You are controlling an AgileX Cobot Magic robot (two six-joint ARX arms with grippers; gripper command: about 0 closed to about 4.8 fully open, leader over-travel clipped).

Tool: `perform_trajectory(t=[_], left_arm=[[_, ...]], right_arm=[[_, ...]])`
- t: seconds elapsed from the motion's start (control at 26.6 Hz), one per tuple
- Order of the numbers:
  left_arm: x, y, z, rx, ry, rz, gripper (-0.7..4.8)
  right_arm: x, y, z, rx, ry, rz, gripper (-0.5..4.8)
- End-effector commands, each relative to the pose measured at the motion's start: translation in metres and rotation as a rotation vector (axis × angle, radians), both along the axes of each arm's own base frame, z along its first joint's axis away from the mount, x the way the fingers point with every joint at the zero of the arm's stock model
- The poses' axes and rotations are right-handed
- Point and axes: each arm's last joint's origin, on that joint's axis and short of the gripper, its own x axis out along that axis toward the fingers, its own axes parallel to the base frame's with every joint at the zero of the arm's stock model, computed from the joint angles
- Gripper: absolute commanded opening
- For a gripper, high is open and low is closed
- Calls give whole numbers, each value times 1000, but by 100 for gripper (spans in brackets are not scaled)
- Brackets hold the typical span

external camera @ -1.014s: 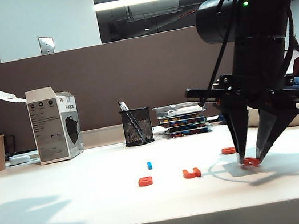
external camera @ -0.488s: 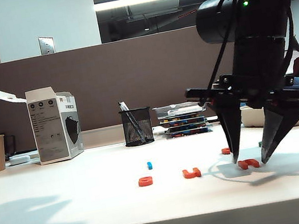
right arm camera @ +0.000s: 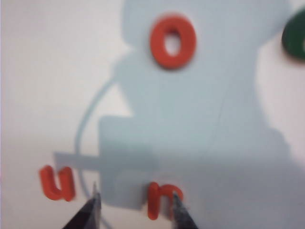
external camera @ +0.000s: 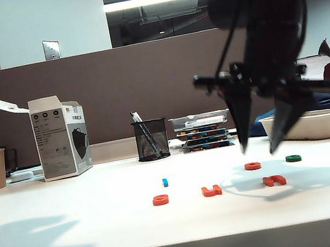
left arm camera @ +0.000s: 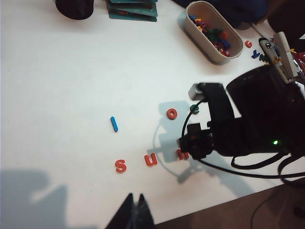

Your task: Select the appropriate letters from the row of letter magnets placed on the table to arrange into the word "sun".

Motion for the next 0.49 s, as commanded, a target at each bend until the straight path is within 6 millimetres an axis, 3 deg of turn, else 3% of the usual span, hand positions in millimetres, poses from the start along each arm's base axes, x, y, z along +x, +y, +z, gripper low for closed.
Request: perform_trajectory(t=[0.04, 0.23, 0.41, 0.49], left_arm=[[0, 1, 2, -2, -8, 2, -5], [-1, 1, 2, -3, -6, -1, -5], [-1, 1, 1, -1, -5, -1, -4], [-1, 1, 1, -1, -4, -1, -5]], right_arm=[[3, 0, 24, -41, -65, 20, 184], [5, -7, 67, -67, -200, 19, 184], [1, -23, 93, -117, -314, -1, 182], [-2, -35, 103, -175, -364, -27, 150]])
